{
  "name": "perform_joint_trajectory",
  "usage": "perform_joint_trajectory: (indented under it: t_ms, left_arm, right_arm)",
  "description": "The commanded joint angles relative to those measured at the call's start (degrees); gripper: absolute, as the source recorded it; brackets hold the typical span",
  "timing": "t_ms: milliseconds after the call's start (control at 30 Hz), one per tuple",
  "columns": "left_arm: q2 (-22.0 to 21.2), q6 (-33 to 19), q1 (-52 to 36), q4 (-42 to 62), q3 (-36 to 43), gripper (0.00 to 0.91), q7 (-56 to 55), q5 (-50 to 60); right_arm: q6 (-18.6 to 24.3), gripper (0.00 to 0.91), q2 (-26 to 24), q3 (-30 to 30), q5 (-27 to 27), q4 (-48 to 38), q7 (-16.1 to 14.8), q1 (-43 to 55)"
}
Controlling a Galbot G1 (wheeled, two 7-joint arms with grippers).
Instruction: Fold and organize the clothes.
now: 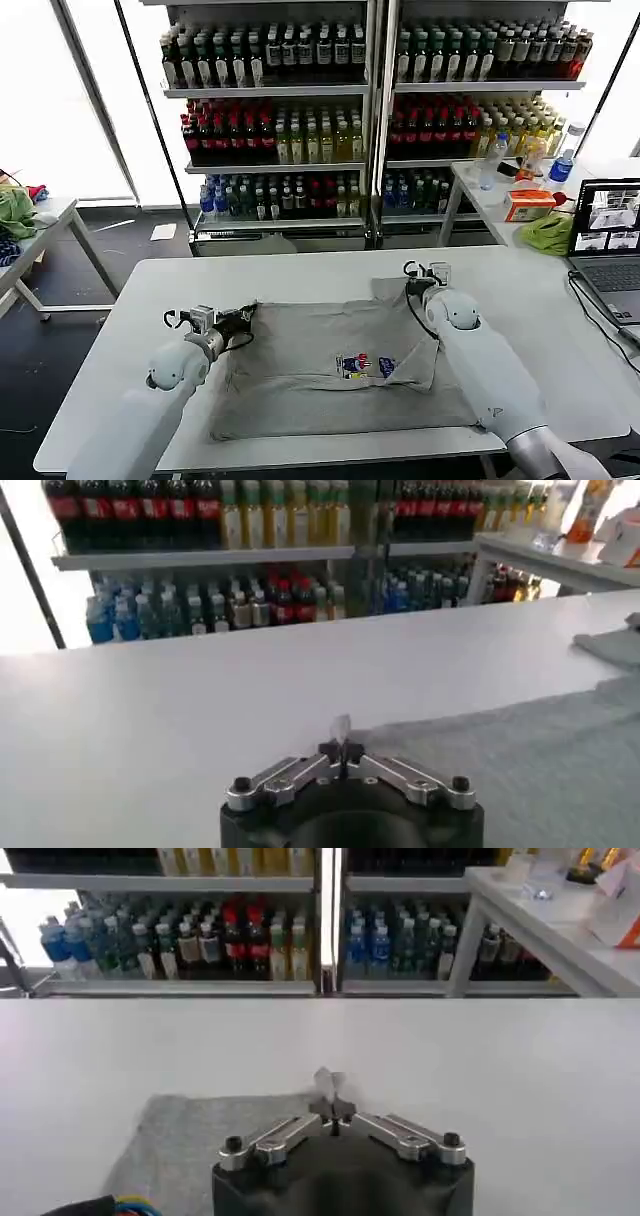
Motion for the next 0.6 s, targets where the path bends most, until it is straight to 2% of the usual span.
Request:
perform_joint_trajectory:
  t_ms: [33, 267, 600]
  left_arm:
    - [0.2, -1.6, 0.1, -0.5, -0.7, 0.0, 0.2, -0.3]
    - [1.2, -2.2, 1.5, -4.0, -2.4, 0.0, 0.1, -0.5]
    - [2.8, -2.3, 5.2, -10.5, -4.5, 0.0, -0.5, -0.3]
  right_arm:
    - [0.2, 0.0, 0.0, 0.3, 0.0, 2.5, 0.1, -0.2]
    - [0.1, 0.0, -0.3, 1.5, 0.0, 7.6, 0.4, -1.7]
    - [0.1, 0.0, -2.7, 4.7, 2.0, 21.8, 2.1, -8.9]
